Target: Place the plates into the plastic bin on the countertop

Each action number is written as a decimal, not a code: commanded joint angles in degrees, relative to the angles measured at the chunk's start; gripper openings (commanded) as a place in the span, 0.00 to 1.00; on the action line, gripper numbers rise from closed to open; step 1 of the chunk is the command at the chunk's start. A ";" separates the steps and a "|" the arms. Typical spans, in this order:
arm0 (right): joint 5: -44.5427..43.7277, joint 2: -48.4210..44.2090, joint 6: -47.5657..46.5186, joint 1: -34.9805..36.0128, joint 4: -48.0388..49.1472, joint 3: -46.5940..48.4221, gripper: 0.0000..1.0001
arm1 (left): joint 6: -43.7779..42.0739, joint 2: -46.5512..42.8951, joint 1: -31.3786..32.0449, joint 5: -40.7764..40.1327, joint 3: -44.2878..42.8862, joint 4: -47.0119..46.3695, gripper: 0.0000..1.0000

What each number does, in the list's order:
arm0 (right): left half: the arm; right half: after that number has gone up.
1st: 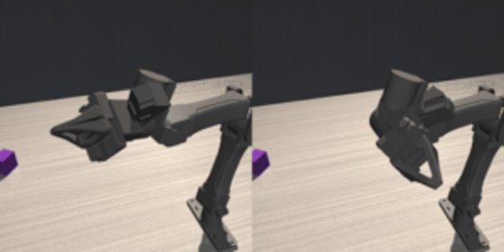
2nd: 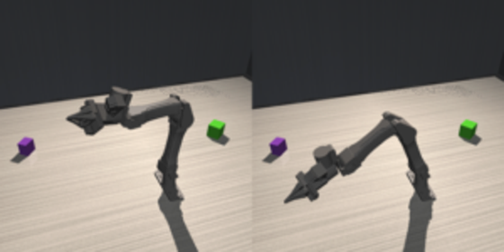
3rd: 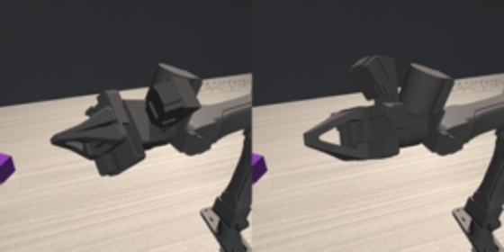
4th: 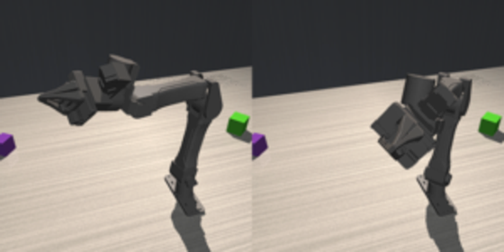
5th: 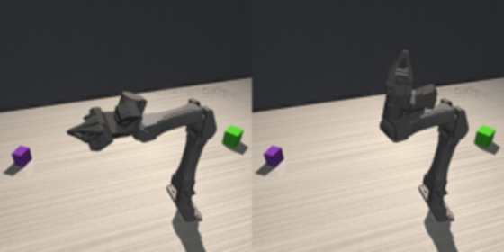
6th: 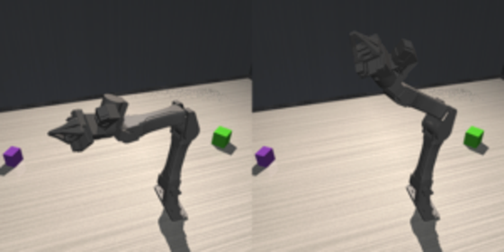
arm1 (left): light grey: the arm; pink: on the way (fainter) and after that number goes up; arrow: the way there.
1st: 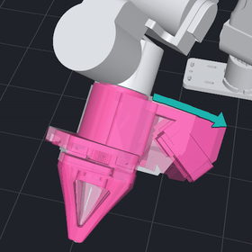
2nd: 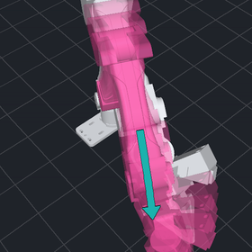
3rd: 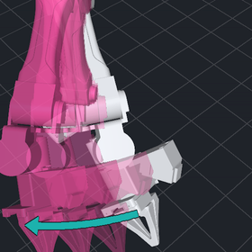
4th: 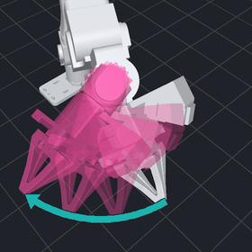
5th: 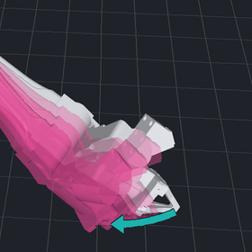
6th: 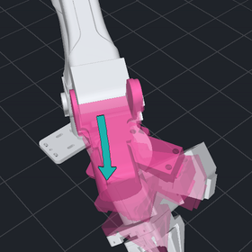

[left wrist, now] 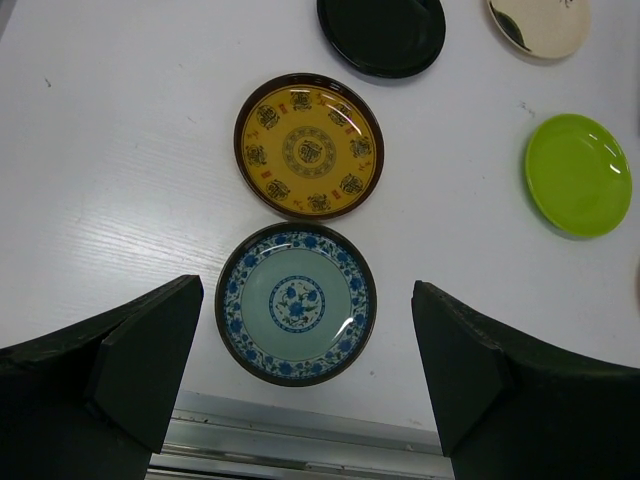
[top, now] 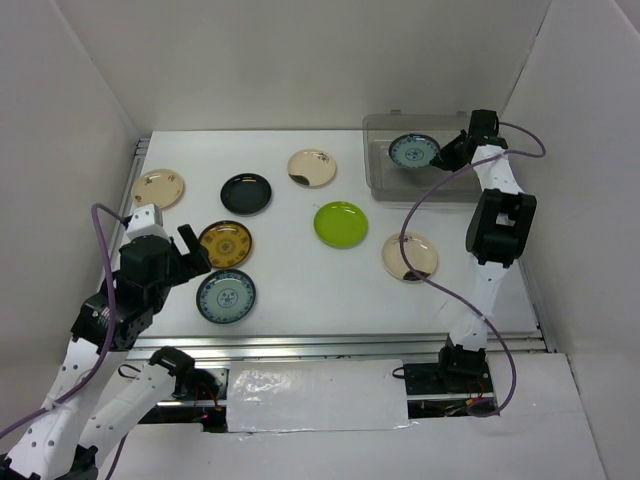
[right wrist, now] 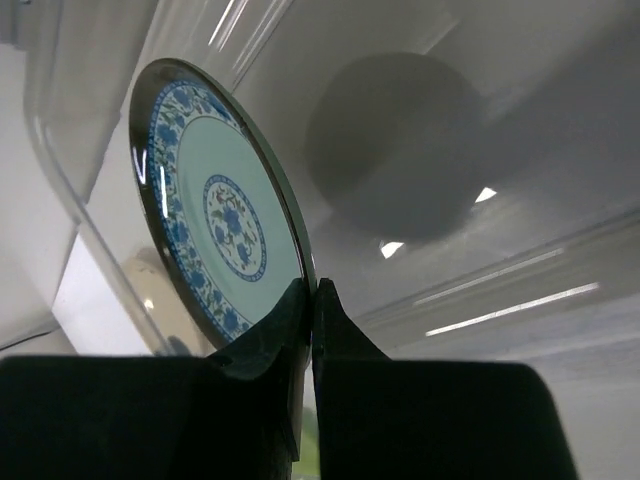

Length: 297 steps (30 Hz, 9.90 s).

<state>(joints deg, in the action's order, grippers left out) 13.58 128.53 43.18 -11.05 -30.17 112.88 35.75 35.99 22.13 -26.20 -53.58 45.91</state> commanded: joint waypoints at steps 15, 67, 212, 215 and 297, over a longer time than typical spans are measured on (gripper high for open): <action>-4.96 -20.83 -7.31 3.40 -1.64 -8.08 1.00 | -2.26 0.93 -0.25 2.02 0.14 -2.76 0.99; 6.10 -73.94 -2.84 -3.63 11.99 -74.76 0.00 | -2.61 -0.12 -0.25 3.26 0.32 -3.20 0.99; 2.40 -36.43 -6.63 47.85 29.89 -51.17 1.00 | 0.90 -0.39 -0.16 -2.37 -0.38 -0.56 0.99; 2.41 -30.56 -3.47 53.93 37.19 -53.82 1.00 | 0.99 -0.83 -0.16 -2.72 -0.38 -0.47 0.99; 10.75 -37.61 -10.74 14.98 -0.97 -13.85 1.00 | 26.81 13.14 -7.71 8.44 7.69 -11.53 0.99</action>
<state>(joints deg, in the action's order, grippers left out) 21.23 102.98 36.29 -5.30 -35.94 109.60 50.63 48.16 17.45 -20.93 -50.22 41.10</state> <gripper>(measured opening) 0.997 0.993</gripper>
